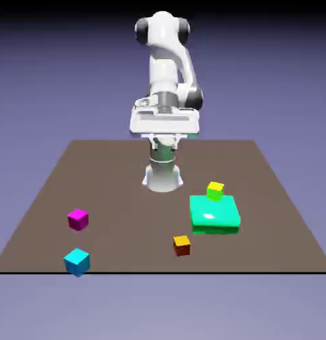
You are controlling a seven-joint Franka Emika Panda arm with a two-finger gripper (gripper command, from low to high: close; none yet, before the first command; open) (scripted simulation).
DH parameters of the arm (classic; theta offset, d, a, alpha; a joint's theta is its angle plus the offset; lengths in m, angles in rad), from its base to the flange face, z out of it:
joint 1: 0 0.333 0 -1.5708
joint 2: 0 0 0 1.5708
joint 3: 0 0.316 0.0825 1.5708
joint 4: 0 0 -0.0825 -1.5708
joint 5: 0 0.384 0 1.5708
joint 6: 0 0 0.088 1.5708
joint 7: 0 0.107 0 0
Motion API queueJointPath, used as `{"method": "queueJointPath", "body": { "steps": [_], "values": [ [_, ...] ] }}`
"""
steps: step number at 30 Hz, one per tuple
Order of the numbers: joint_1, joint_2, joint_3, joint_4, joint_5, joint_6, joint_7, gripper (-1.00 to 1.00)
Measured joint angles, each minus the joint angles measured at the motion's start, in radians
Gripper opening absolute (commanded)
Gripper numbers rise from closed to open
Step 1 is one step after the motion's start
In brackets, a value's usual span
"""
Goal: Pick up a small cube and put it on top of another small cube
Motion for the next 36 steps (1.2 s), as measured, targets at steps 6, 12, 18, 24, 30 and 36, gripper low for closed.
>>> {"method": "queueJointPath", "body": {
  "steps": [6, 12, 18, 24, 30, 36],
  "values": [
    [0.085, 0.217, -0.157, 0.066, -0.173, -0.122, -0.093, 0.00],
    [0.171, 0.435, -0.314, 0.131, -0.346, -0.244, -0.187, 0.00],
    [0.256, 0.652, -0.471, 0.197, -0.519, -0.366, -0.280, 0.00],
    [0.342, 0.870, -0.627, 0.263, -0.692, -0.488, -0.374, 0.00],
    [0.427, 1.087, -0.784, 0.329, -0.865, -0.610, -0.467, 0.00],
    [0.345, 1.249, -0.779, 0.369, -0.918, -0.488, -0.420, 0.00]
  ]
}}
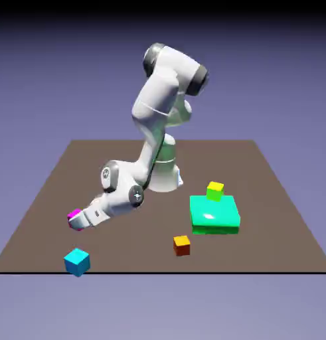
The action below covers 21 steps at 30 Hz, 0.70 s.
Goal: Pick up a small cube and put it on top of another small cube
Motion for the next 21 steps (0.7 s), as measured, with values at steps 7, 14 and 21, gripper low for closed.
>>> {"method": "queueJointPath", "body": {
  "steps": [7, 14, 21],
  "values": [
    [0.068, -0.110, -0.013, -0.026, 0.032, -0.100, -0.043, -1.00],
    [0.217, -0.076, -0.059, 0.184, -0.004, -0.039, -0.268, -1.00],
    [0.182, 0.057, -0.055, 0.314, -0.033, 0.080, -0.310, -1.00]
  ]
}}
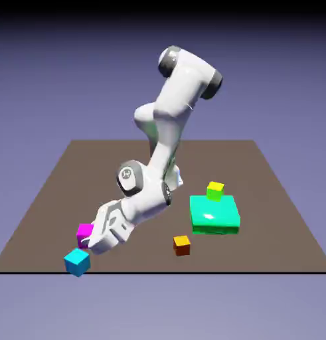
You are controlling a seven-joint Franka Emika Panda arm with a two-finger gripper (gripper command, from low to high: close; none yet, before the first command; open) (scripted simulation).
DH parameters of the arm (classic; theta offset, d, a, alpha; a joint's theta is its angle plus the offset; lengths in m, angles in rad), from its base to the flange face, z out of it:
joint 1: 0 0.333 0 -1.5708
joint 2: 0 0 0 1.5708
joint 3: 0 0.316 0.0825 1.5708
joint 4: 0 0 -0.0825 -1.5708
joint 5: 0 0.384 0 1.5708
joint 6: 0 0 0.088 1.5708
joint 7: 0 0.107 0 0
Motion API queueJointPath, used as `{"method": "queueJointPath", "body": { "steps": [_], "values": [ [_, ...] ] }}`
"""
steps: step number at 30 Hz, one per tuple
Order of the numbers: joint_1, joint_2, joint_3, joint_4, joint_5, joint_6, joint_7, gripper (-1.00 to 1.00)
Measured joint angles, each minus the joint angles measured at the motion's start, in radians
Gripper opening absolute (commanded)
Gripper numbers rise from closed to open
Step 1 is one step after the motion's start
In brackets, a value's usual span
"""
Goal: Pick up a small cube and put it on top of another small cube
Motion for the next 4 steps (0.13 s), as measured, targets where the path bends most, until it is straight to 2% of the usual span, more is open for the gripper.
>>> {"method": "queueJointPath", "body": {
  "steps": [1, 2, 4],
  "values": [
    [-0.027, 0.036, 0.006, 0.017, -0.004, 0.028, 0.012, -1.00],
    [-0.035, 0.047, 0.008, 0.022, -0.005, 0.037, 0.016, 1.00],
    [-0.035, 0.047, 0.008, 0.022, -0.006, 0.037, 0.016, 1.00]
  ]
}}
